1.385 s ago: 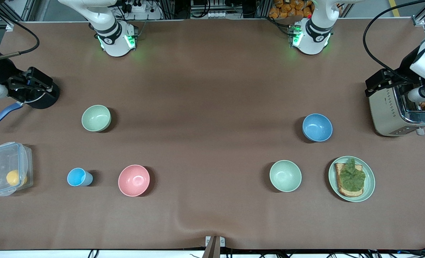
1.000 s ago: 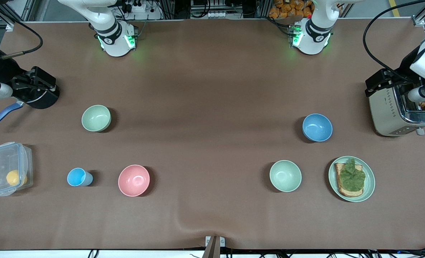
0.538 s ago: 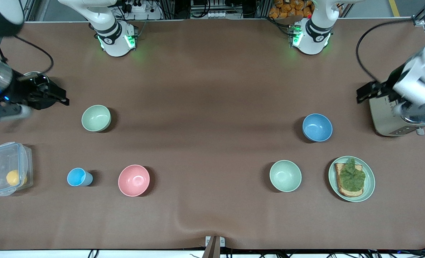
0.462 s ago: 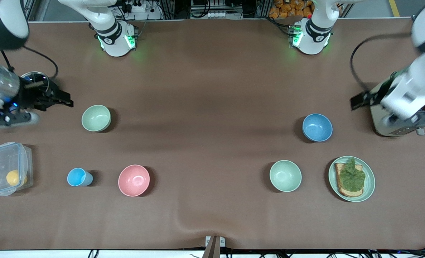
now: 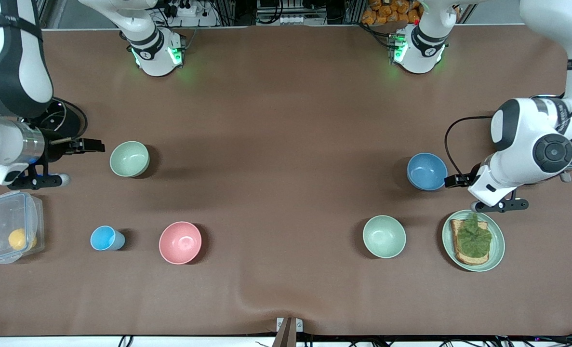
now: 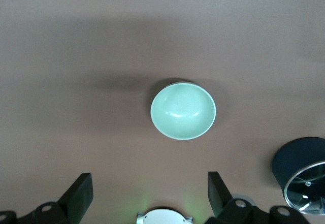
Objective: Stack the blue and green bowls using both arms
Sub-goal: 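Grasp the green bowl with the right gripper while the left gripper grasps the blue bowl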
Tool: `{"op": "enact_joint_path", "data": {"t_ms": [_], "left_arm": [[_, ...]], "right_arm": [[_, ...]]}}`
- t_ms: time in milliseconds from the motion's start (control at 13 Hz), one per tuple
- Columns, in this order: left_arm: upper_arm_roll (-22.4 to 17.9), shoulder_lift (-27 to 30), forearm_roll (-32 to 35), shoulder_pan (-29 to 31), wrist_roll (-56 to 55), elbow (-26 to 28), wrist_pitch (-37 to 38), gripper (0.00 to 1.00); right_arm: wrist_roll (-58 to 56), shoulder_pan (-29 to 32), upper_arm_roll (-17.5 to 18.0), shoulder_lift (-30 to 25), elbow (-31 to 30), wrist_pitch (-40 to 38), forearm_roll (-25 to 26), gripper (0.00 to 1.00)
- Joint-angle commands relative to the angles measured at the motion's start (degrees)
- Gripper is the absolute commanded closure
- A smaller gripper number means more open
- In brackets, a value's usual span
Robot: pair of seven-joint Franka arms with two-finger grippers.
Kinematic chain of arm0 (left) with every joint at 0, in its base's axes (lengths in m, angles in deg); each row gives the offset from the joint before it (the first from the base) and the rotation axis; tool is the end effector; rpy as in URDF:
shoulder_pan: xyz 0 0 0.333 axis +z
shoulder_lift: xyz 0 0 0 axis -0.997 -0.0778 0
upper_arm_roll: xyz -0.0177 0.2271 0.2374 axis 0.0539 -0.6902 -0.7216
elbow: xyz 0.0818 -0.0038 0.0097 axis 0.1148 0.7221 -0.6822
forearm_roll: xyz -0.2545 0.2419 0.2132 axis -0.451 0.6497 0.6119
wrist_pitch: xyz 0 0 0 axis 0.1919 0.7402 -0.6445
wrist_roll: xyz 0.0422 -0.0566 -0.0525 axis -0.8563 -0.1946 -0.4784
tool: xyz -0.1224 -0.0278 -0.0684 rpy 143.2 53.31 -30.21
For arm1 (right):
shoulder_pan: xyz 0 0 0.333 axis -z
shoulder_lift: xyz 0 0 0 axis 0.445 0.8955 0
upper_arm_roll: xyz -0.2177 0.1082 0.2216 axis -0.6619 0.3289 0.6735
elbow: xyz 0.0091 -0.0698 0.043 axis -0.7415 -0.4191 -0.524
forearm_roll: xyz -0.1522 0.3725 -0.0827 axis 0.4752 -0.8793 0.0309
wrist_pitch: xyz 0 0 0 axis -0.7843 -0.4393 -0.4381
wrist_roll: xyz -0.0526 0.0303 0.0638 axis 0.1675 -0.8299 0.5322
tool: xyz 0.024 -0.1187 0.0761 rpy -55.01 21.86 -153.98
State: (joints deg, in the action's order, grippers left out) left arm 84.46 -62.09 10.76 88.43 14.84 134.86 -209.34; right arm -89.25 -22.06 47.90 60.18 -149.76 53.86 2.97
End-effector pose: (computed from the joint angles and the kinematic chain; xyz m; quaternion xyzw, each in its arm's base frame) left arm 0.6128 -0.0062 0.2757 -0.9967 -0.0325 0.0664 0.0348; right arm 0.5946 -0.0117 0.4267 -0.9846 -0.0203 0.1697 0.0369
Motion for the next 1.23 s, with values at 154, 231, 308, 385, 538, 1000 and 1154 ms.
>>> {"op": "enact_joint_path", "data": {"t_ms": [154,231,308,385,538,1000,1154], "left_arm": [[0.5,-2.1,1.0,0.7,0.6,3.7,-1.6,0.0],[0.5,-2.8,1.0,1.4,0.7,3.7,-1.6,0.0],[0.6,-3.6,1.1,2.2,0.8,3.8,-1.6,0.0],[0.6,-4.3,1.0,2.2,1.1,4.0,-1.6,0.0],[0.6,-4.8,1.1,2.3,1.5,4.6,-1.6,0.02],[1.1,-5.7,0.5,2.0,2.2,6.0,-1.7,0.45],[1.1,-6.2,0.3,2.0,2.2,6.0,-1.9,0.53]], "right_arm": [[-2.6,3.0,0.8,-1.7,-11.7,12.9,0.8,0.0],[-3.2,3.0,0.8,-1.7,-13.5,15.3,0.8,0.0],[-3.8,3.1,0.8,-1.5,-14.9,17.2,0.8,0.0],[-4.1,3.2,0.8,-1.4,-16.3,18.6,0.8,0.0],[-5.3,4.2,0.8,-1.4,-20.4,24.2,0.8,0.0],[-17.0,10.1,0.8,2.3,-26.6,37.8,0.8,0.03],[-17.9,10.3,0.8,2.7,-29.5,42.0,0.8,0.12]]}}
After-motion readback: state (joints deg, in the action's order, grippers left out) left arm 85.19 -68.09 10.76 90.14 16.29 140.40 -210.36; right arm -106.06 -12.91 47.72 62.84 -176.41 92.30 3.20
